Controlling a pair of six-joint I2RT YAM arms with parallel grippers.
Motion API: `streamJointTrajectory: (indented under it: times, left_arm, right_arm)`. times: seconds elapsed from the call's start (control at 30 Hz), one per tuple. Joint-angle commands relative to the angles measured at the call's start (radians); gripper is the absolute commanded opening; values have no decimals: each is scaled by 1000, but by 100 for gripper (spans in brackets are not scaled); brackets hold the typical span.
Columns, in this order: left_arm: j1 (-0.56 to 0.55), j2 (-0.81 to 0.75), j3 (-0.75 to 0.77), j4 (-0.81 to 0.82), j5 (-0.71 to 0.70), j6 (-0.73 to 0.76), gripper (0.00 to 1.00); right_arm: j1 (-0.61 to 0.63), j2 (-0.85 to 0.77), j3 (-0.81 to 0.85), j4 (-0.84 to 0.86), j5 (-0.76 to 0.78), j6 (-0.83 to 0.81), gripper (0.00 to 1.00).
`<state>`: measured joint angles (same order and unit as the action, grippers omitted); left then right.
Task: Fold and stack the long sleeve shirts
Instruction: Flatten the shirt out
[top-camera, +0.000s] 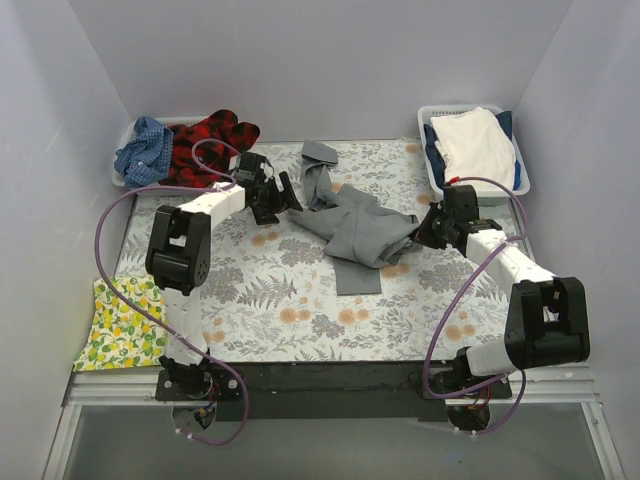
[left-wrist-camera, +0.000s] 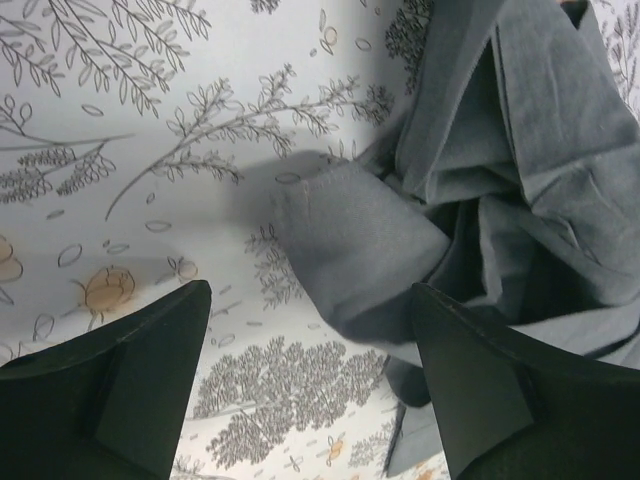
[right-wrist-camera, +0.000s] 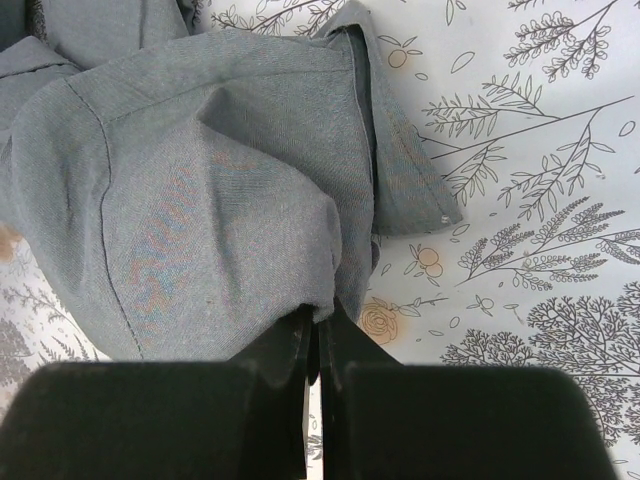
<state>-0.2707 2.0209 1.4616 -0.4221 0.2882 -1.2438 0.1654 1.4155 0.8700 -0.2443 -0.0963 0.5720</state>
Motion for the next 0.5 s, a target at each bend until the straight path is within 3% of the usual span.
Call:
streamJointTrajectory:
  times: [0.0,0.1,0.2,0.23,0.27,0.3,0.4,0.43,0.47]
  left_arm:
    - [-9,48,60,77,-41,-37,79]
    - [-19,97,100,65,-60,-31,70]
    - [-33,125,134,45,-104,-8,44]
    - [-38,137,141,42,-112,-3,33]
    - [-39,139,149,40,-115,3,12]
    - [-39,144,158,30,-116,7,3]
    - [-41,127,186,-9,-162,29,0]
    - [-42,113,190,-23,-208,33,0]
    - [-41,79,190,-33,-234,46,0]
  right_arm:
    - [3,5,41,11,-33,-15,1]
    - [5,0,43,11,-37,-26,1]
    - [5,-9,49,8,-33,-40,1]
    - [3,-12,50,5,-26,-52,1]
    - [5,-16,53,-4,-22,-55,1]
    - [5,-18,58,-10,-19,-63,1]
    - [3,-35,67,-38,7,-90,23]
    - [5,-44,72,-49,20,-113,40]
    - [5,-65,76,-58,27,-126,48]
